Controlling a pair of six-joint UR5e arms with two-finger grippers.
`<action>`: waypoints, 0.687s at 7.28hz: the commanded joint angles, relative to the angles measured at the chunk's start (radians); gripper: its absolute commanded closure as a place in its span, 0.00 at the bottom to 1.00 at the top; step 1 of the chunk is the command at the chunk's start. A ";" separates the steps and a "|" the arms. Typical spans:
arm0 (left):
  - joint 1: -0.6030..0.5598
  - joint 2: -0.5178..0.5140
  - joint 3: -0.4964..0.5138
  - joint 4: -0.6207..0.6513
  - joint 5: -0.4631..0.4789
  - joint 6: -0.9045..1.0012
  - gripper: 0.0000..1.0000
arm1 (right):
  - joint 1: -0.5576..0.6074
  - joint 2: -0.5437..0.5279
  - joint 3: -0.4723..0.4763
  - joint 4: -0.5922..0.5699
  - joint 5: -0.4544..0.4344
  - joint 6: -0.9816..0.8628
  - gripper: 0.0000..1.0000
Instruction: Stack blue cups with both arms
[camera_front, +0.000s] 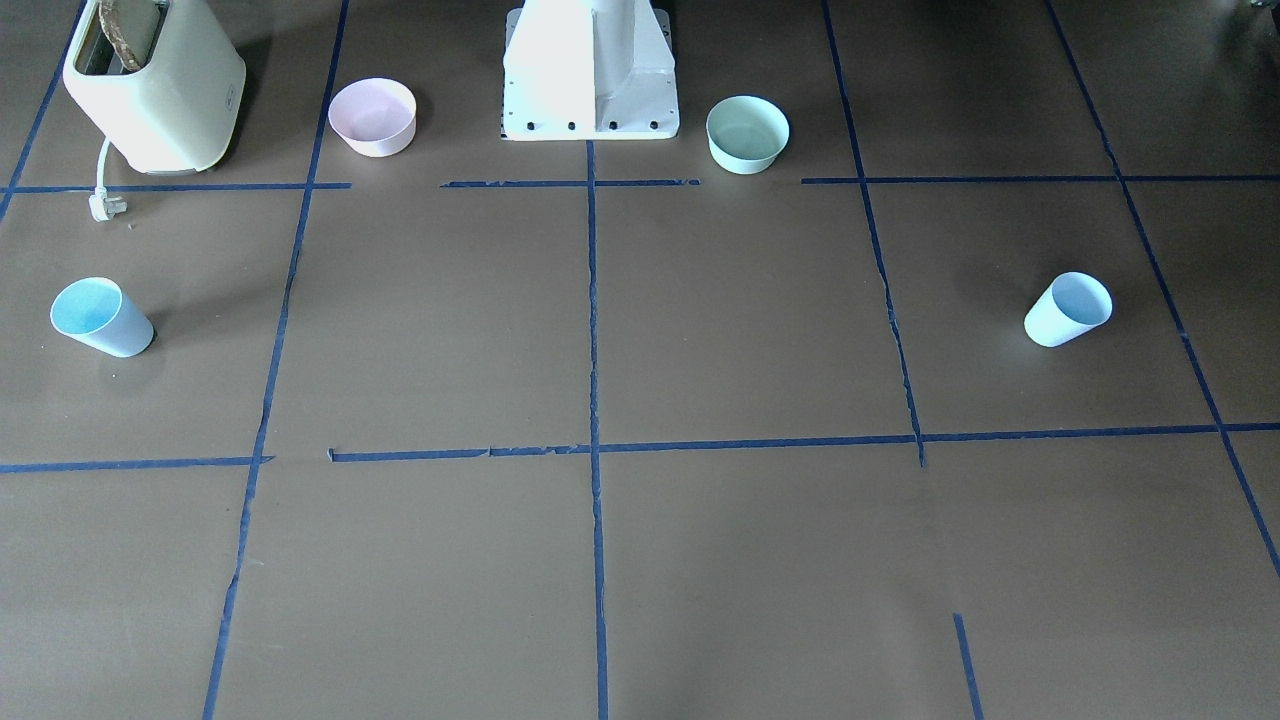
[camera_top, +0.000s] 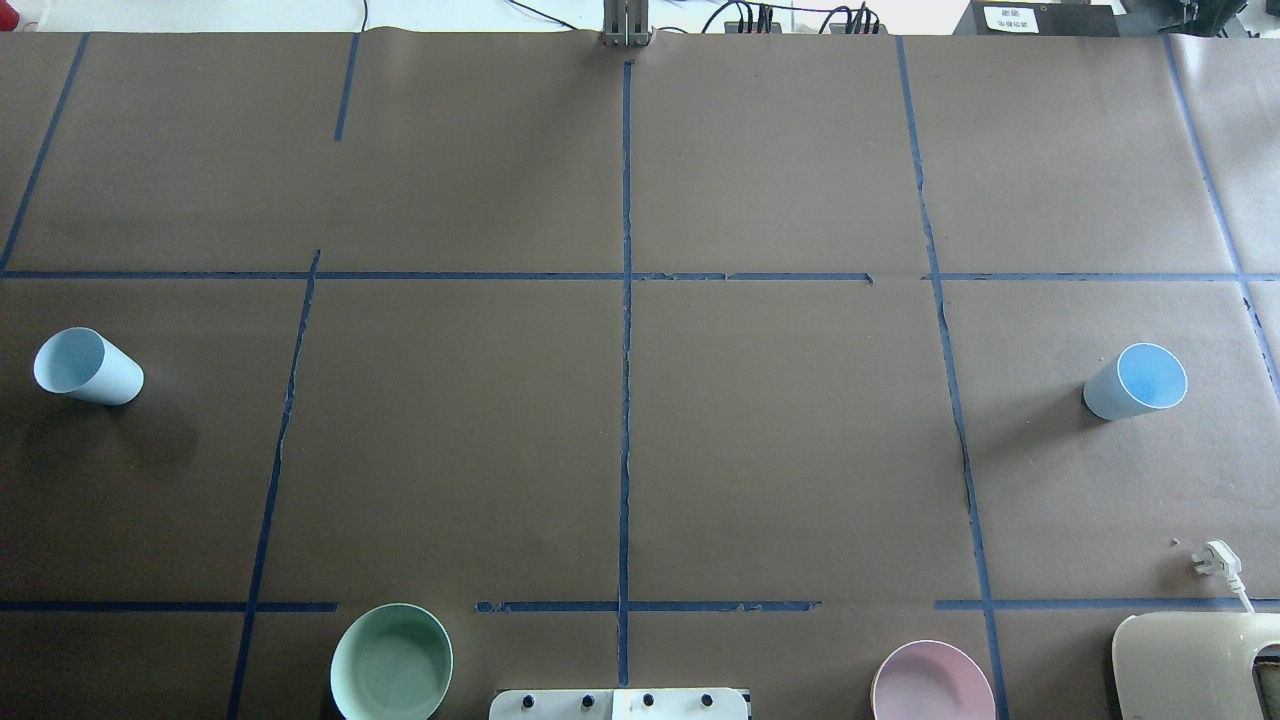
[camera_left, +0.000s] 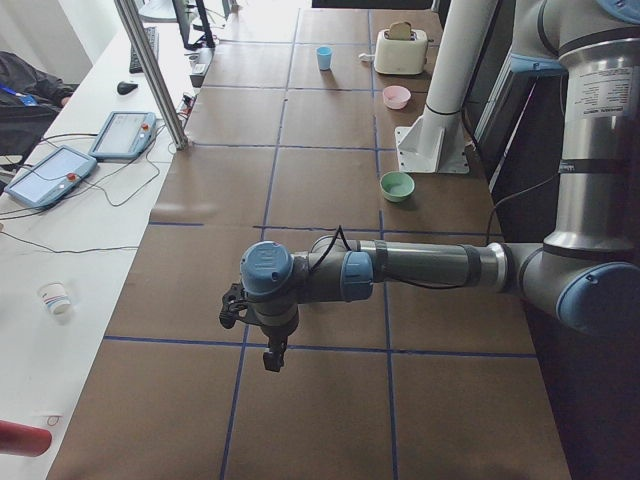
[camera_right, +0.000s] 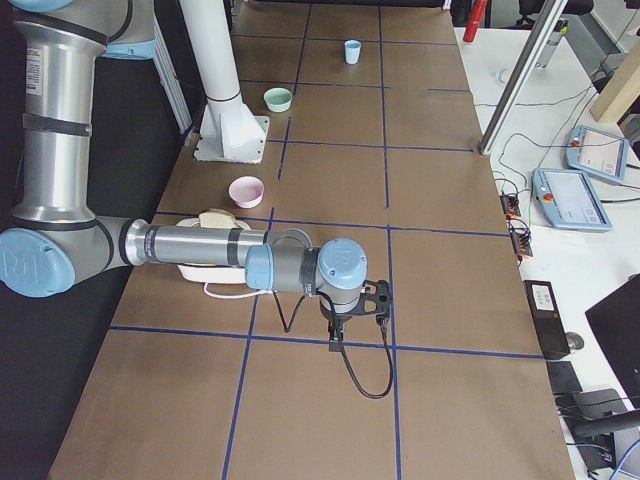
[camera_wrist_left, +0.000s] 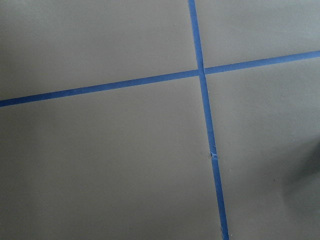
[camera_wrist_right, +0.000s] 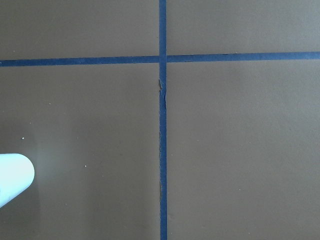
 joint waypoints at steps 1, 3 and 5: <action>0.005 -0.004 -0.002 0.002 0.001 -0.002 0.00 | 0.000 0.008 0.004 0.000 0.000 -0.002 0.00; 0.012 0.000 -0.008 0.002 0.000 -0.006 0.00 | -0.002 0.063 -0.010 0.000 -0.003 -0.005 0.00; 0.012 -0.007 -0.040 -0.001 0.000 -0.008 0.00 | 0.000 0.077 -0.005 0.000 0.002 0.000 0.00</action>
